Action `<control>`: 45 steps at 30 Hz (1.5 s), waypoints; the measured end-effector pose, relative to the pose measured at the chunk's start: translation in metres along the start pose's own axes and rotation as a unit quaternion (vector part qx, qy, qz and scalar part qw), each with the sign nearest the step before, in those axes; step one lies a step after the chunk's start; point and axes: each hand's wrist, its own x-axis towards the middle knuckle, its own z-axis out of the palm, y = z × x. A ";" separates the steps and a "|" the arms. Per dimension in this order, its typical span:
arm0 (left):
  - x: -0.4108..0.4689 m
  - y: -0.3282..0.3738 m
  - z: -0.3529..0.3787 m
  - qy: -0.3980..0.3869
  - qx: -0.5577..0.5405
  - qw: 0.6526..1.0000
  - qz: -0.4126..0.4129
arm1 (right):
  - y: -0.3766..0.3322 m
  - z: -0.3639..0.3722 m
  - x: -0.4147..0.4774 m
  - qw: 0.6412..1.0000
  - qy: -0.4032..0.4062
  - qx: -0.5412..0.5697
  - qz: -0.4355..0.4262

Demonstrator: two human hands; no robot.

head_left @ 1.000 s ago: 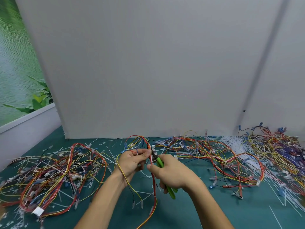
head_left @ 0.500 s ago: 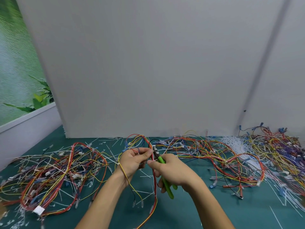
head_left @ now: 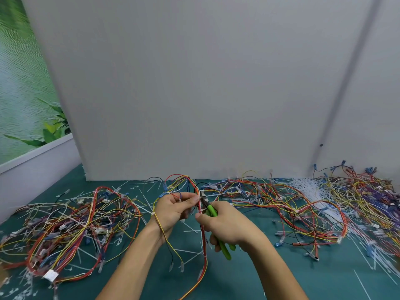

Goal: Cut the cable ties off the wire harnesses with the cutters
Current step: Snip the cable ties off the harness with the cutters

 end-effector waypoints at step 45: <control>0.004 -0.008 0.004 0.025 0.044 0.998 0.045 | -0.002 0.010 0.000 0.999 0.021 0.024 -0.005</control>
